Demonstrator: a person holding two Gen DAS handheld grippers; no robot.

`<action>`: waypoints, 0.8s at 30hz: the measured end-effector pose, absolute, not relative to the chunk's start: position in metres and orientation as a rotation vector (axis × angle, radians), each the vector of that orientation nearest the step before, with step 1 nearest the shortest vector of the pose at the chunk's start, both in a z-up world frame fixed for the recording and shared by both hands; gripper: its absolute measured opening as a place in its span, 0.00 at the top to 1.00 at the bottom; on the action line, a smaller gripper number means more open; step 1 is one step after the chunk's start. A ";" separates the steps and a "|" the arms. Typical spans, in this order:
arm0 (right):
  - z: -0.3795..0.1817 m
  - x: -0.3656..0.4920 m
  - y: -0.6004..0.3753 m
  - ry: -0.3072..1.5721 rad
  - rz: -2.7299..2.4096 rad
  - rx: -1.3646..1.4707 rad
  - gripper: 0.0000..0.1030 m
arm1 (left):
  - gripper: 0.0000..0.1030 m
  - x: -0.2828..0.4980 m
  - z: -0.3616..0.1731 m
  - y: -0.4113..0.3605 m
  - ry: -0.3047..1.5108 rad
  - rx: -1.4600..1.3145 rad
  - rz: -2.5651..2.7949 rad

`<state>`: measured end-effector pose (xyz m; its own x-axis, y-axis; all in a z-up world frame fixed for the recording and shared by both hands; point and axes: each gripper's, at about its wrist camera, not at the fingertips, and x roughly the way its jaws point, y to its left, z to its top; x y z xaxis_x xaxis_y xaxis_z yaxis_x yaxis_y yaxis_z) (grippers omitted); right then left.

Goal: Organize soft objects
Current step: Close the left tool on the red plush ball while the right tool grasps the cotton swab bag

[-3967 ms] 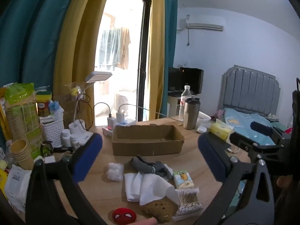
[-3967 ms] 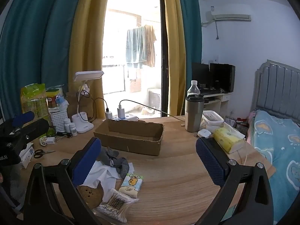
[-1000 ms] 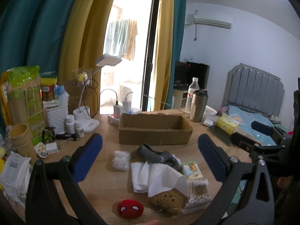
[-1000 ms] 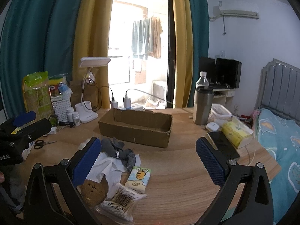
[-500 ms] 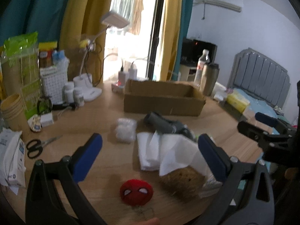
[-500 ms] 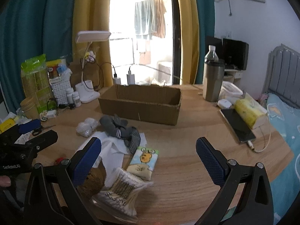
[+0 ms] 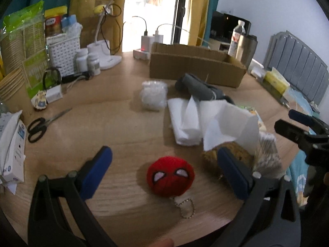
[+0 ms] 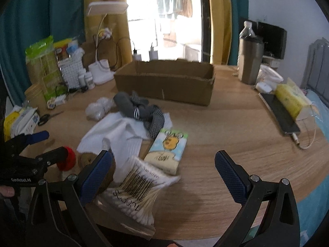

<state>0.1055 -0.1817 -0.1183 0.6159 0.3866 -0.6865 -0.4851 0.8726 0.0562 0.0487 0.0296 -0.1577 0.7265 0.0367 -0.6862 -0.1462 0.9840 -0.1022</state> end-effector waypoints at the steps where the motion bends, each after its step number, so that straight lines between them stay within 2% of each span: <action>1: -0.120 0.106 -0.181 0.765 0.508 -0.142 0.00 | 0.01 0.049 -0.159 0.029 0.759 -0.145 0.101; 5: -0.129 0.107 -0.177 0.804 0.525 -0.149 0.01 | 0.01 0.048 -0.163 0.030 0.786 -0.138 0.105; 13: -0.143 0.114 -0.178 0.871 0.510 -0.138 0.11 | 0.02 0.045 -0.167 0.031 0.811 -0.102 0.121; 16: -0.147 0.113 -0.174 0.883 0.526 -0.140 0.17 | 0.12 0.046 -0.168 0.029 0.820 -0.082 0.119; 19: -0.150 0.113 -0.172 0.904 0.546 -0.131 0.18 | 0.13 0.046 -0.168 0.026 0.820 -0.060 0.119; 21: -0.153 0.114 -0.172 0.917 0.550 -0.122 0.22 | 0.20 0.046 -0.168 0.025 0.820 -0.050 0.116; 22: -0.153 0.115 -0.172 0.922 0.554 -0.114 0.23 | 0.27 0.046 -0.169 0.024 0.825 -0.048 0.112; 24: -0.153 0.116 -0.175 0.933 0.588 -0.081 0.35 | 0.37 0.047 -0.171 0.023 0.838 -0.050 0.100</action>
<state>0.1160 -0.1746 -0.1528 0.4512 0.4410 -0.7758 -0.5090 0.8413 0.1822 0.0473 0.0232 -0.1711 0.6646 0.0685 -0.7440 -0.1082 0.9941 -0.0052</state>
